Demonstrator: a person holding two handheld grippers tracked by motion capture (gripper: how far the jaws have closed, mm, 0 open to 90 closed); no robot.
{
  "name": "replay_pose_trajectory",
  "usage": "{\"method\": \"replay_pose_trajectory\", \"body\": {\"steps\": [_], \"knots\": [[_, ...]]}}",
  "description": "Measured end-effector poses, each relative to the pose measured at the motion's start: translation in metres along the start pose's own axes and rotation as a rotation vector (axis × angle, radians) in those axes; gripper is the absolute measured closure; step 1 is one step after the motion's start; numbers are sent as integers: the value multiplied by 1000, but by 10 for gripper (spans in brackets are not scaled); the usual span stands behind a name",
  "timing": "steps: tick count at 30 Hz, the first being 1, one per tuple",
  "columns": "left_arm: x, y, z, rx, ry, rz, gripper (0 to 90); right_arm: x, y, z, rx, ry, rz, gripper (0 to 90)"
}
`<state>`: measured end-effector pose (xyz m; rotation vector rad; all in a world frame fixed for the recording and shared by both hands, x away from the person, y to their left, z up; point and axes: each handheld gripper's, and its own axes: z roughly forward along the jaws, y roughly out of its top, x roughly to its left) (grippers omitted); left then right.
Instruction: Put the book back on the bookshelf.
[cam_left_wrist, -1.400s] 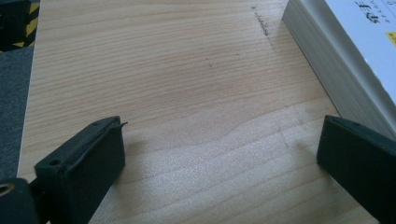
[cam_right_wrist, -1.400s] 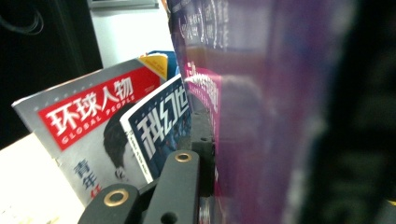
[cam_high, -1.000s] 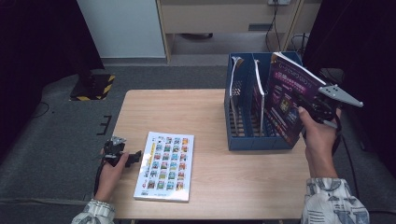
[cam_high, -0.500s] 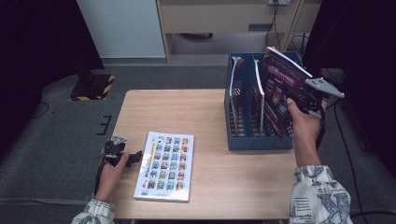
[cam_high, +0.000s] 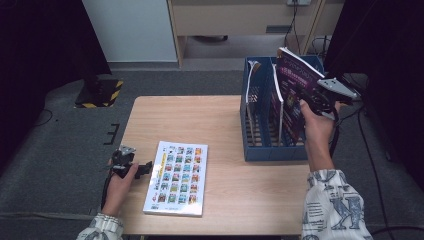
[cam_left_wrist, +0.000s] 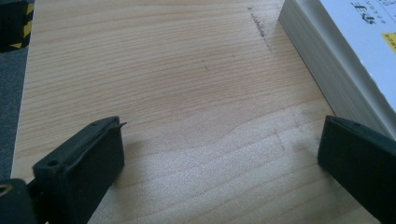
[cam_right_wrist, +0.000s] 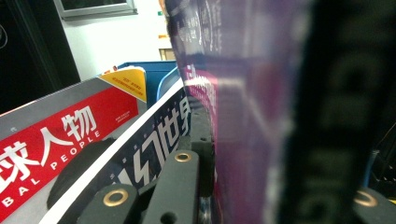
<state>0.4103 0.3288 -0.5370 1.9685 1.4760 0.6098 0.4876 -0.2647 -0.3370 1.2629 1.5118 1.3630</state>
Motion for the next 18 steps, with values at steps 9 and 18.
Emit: {"method": "replay_pose_trajectory", "body": {"steps": [9,18], "knots": [[-1,0,0,-1,3,-3,0,-1,-4,7,-3,2,10,837],[-1,0,0,-1,3,-3,0,3,-18,17,-7,-10,26,836]]}}
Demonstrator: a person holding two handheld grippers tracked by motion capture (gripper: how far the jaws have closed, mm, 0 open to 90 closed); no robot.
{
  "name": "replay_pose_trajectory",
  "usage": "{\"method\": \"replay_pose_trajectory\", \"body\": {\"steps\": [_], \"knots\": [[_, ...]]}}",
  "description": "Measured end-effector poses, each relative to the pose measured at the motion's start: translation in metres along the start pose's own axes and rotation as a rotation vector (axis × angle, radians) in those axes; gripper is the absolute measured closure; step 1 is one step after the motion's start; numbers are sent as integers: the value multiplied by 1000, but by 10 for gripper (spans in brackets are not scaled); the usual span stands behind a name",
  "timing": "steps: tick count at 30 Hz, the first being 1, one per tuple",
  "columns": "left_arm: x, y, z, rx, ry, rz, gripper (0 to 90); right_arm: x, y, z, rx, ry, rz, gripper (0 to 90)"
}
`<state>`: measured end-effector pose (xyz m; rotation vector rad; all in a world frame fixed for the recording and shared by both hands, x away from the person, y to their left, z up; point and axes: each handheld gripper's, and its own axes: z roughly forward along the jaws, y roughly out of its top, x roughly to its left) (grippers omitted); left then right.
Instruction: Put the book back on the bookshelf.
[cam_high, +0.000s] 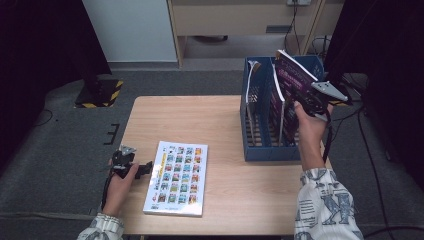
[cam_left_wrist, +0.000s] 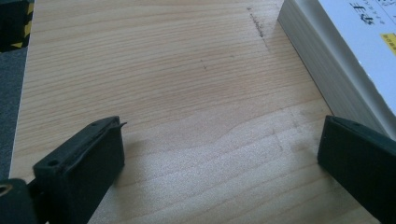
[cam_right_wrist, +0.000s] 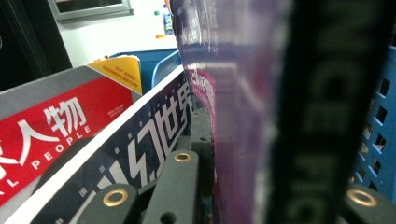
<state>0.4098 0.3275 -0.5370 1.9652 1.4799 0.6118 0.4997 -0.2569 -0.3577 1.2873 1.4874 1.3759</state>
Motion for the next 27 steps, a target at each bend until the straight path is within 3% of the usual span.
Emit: {"method": "replay_pose_trajectory", "body": {"steps": [21,27], "knots": [[0,1,1,-2,-3,0,0,-13,-22,5,-6,-51,7,840],[0,1,1,-1,-4,1,0,-6,-25,12,4,-63,-24,838]]}}
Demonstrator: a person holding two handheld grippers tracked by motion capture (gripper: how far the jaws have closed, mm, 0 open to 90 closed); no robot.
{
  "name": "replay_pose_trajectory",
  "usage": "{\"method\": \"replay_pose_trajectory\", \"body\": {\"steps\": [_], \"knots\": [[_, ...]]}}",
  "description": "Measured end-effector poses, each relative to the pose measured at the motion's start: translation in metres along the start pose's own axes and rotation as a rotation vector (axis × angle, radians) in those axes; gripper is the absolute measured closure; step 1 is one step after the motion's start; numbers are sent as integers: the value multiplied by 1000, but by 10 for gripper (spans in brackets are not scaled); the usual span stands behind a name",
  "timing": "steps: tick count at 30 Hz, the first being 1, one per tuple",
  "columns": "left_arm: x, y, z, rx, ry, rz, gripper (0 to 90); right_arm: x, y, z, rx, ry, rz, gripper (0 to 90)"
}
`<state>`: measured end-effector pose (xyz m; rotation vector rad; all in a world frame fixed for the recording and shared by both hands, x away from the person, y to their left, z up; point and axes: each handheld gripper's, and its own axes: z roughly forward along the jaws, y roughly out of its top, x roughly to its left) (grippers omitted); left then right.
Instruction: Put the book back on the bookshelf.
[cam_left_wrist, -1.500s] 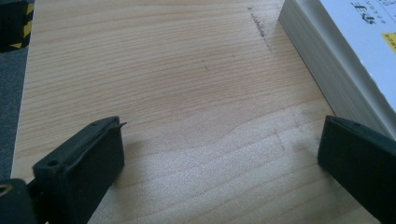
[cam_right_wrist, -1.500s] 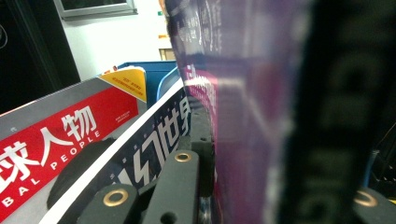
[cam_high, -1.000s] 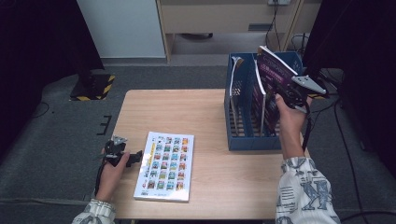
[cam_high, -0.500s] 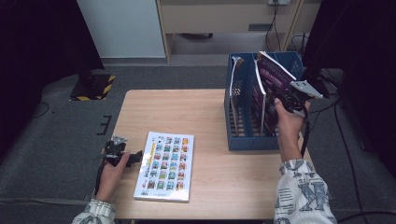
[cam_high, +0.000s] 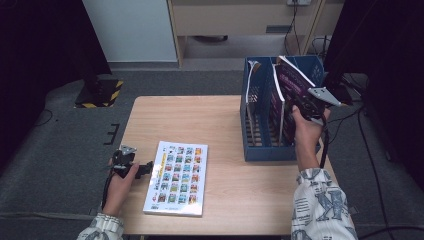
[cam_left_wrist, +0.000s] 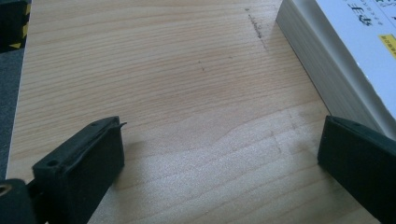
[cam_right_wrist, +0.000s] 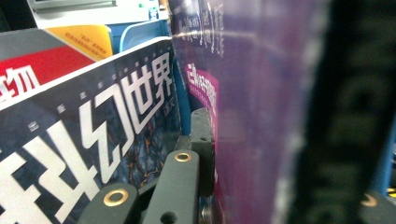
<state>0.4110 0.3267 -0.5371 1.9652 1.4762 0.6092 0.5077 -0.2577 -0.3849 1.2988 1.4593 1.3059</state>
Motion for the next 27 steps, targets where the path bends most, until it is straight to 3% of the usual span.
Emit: {"method": "replay_pose_trajectory", "body": {"steps": [9,16,27], "knots": [[0,0,0,1,-2,4,0,10,-2,6,-2,12,-42,839],[0,0,0,2,-2,4,0,14,-2,0,-3,13,-71,839],[0,0,0,2,-3,5,0,5,-1,1,-8,1,-55,840]]}}
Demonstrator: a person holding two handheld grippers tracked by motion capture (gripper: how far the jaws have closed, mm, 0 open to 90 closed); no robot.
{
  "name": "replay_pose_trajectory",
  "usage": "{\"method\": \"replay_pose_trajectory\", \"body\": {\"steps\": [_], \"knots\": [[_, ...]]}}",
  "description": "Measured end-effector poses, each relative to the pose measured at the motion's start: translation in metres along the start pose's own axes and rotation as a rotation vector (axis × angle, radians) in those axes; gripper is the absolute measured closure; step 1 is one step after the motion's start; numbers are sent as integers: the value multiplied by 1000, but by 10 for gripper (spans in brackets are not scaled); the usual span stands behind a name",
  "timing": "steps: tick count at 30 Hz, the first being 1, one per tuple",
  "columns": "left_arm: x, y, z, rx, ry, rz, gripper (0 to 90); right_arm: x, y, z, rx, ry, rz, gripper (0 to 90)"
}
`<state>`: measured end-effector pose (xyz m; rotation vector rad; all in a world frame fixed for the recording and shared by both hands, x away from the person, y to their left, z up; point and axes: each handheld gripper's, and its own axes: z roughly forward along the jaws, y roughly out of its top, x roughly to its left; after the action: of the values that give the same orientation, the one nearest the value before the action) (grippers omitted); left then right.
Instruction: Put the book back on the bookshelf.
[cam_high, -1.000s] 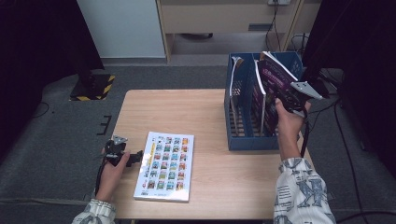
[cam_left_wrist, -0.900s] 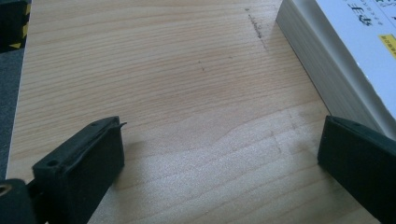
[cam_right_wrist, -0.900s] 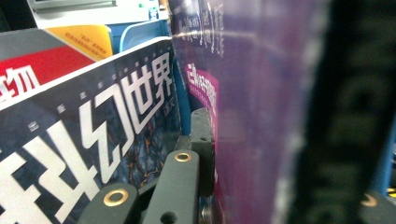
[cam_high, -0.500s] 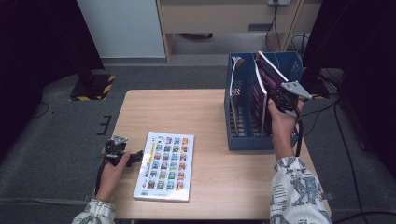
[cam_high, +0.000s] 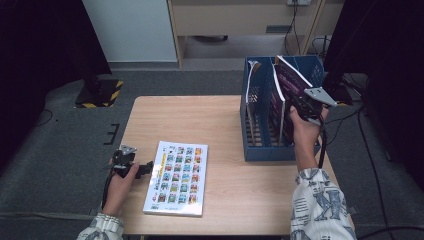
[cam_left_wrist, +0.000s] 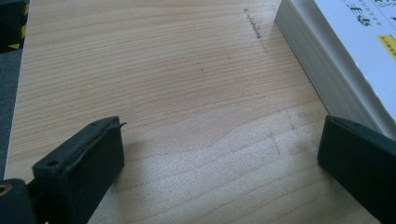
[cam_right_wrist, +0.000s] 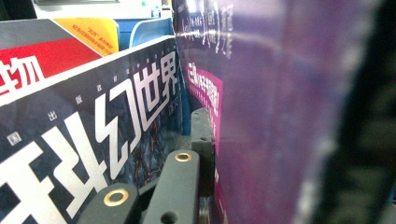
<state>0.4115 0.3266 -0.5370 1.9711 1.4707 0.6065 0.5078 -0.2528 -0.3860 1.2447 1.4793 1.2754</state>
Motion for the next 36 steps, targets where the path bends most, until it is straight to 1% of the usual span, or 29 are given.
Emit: {"method": "replay_pose_trajectory", "body": {"steps": [2,3,7,15,17,20,24,26,30,31,36], "knots": [[0,0,0,0,0,0,0,0,-1,1,0,0,-1,840],[0,0,0,0,0,0,0,2,-3,2,11,0,-12,839],[0,0,0,0,0,0,0,5,-5,3,19,1,-29,839],[0,0,0,0,-1,1,0,5,-8,4,27,14,-31,838],[0,0,0,0,-2,1,0,7,-10,5,30,17,-42,838],[0,0,0,0,-2,1,0,9,-13,6,46,21,-58,838],[0,0,0,0,-2,1,0,9,-16,8,59,24,-58,837],[0,0,0,0,-2,2,0,10,-18,8,75,30,-60,837],[-1,1,1,-2,-3,0,0,11,-17,7,95,39,-75,835],[-1,1,1,-2,-3,0,0,11,-17,7,99,44,-72,834],[-1,1,1,-2,-3,0,0,11,-18,4,106,60,-76,828]]}}
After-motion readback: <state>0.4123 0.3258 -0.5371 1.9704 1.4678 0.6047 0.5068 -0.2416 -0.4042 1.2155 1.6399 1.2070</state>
